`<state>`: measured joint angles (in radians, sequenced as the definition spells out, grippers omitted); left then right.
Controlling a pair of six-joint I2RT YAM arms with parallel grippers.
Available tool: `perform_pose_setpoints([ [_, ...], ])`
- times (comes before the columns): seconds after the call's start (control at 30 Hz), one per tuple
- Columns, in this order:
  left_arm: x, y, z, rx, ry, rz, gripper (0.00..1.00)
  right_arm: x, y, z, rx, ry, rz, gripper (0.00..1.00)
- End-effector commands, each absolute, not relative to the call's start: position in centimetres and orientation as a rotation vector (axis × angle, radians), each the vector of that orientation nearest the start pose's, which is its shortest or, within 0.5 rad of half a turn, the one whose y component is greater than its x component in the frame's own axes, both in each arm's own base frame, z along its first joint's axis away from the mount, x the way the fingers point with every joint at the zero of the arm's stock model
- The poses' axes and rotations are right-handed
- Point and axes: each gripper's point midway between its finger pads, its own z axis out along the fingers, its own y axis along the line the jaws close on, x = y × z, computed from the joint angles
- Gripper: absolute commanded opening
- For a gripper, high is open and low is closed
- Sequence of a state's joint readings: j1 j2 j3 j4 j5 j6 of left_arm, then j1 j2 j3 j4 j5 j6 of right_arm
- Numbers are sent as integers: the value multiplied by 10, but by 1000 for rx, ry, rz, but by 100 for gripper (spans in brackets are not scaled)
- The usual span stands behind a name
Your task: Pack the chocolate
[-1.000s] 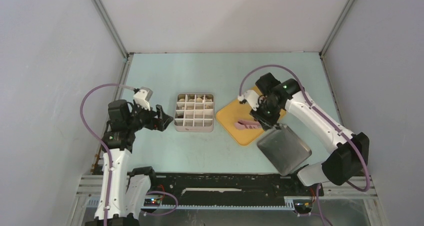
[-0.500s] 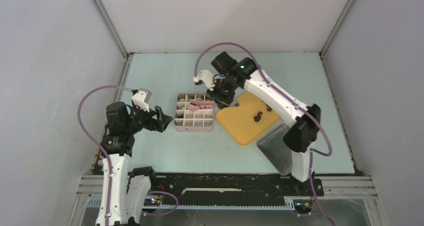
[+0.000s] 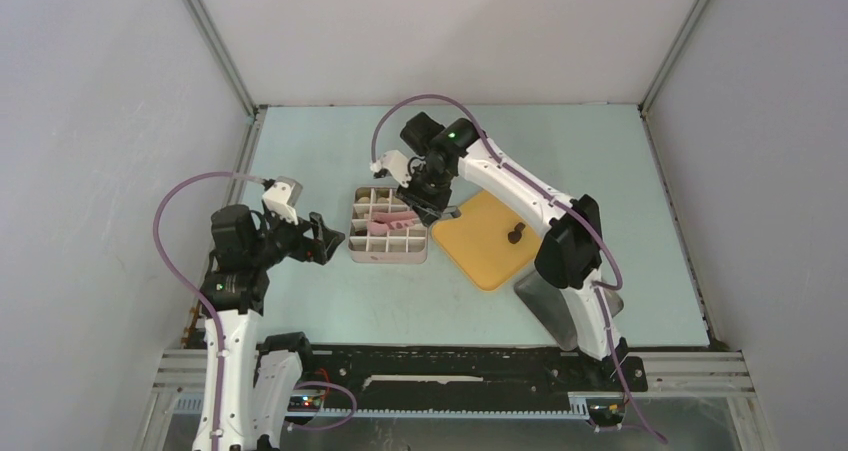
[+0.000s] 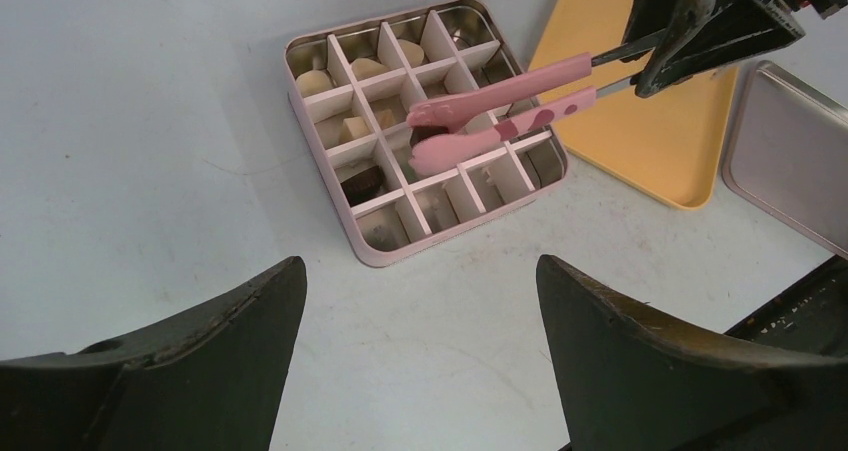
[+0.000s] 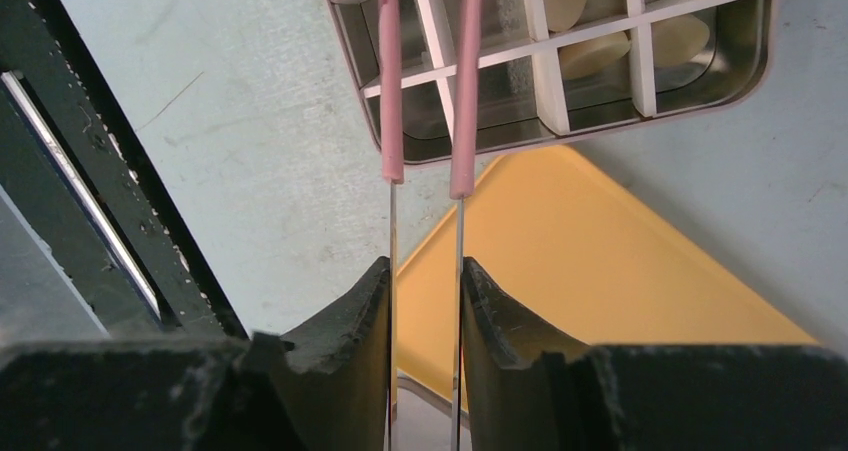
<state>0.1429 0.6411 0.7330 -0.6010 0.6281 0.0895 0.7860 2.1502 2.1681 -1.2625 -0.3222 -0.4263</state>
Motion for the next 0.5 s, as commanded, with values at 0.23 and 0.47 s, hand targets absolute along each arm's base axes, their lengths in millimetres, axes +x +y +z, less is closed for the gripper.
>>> perform_pose_setpoints([
  [0.23, 231, -65, 208, 333, 1975, -482, 89, 298, 360, 173, -1642, 2224, 551, 36],
  [0.47, 231, -66, 206, 329, 1980, -494, 89, 302, 337, 208, -1578, 2178, 483, 33],
])
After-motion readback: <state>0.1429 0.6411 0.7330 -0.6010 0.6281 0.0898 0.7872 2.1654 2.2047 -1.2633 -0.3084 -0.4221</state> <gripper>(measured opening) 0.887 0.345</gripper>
